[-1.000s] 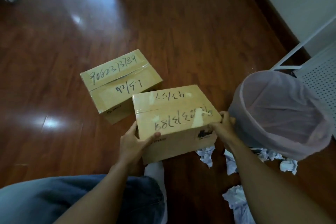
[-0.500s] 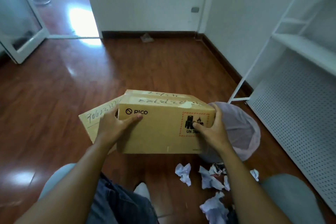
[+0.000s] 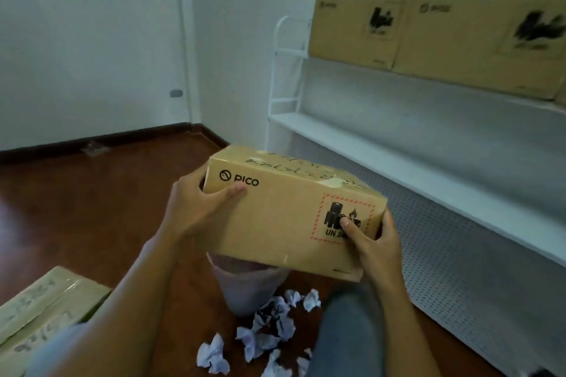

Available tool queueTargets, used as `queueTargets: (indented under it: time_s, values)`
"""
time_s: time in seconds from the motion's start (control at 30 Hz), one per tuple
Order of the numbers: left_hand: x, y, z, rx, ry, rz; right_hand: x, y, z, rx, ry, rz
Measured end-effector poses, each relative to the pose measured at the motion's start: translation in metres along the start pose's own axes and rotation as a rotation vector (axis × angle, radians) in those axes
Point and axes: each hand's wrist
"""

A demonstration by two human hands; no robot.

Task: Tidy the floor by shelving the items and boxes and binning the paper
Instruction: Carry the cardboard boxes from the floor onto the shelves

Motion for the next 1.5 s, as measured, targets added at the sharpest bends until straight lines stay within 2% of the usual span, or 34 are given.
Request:
queueTargets:
  time_s: [0.3, 0.57, 0.83, 1.07, 1.33, 1.43, 1.5]
  values:
    - [0.049, -0.016, 0.139, -0.202, 0.256, 0.002, -0.006, 0.009, -0.149, 0.344, 0.043, -0.052]
    - [0.059, -0.051, 0.247, -0.441, 0.334, 0.023, 0.014, -0.012, -0.214, 0.566, 0.106, -0.058]
    - [0.042, -0.085, 0.348, -0.660, 0.377, -0.008, 0.050, -0.057, -0.270, 0.660, 0.213, 0.019]
    - [0.023, -0.102, 0.413, -0.705, 0.387, -0.011, 0.090, -0.088, -0.292, 0.680, 0.241, 0.067]
    - [0.019, -0.108, 0.442, -0.680, 0.372, -0.011, 0.109, -0.107, -0.290, 0.688, 0.206, 0.091]
    - [0.014, -0.096, 0.442, -0.625, 0.355, 0.039, 0.114, -0.105, -0.271, 0.824, 0.283, 0.124]
    - [0.005, -0.083, 0.443, -0.586, 0.340, 0.175, 0.116, -0.103, -0.254, 0.941, 0.420, 0.086]
Point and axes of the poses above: each hand's wrist, its own y-axis away from the middle knuckle, its own z-axis out of the palm, x = y × z, and after that the axes turned 15 degrees about y, right-handed
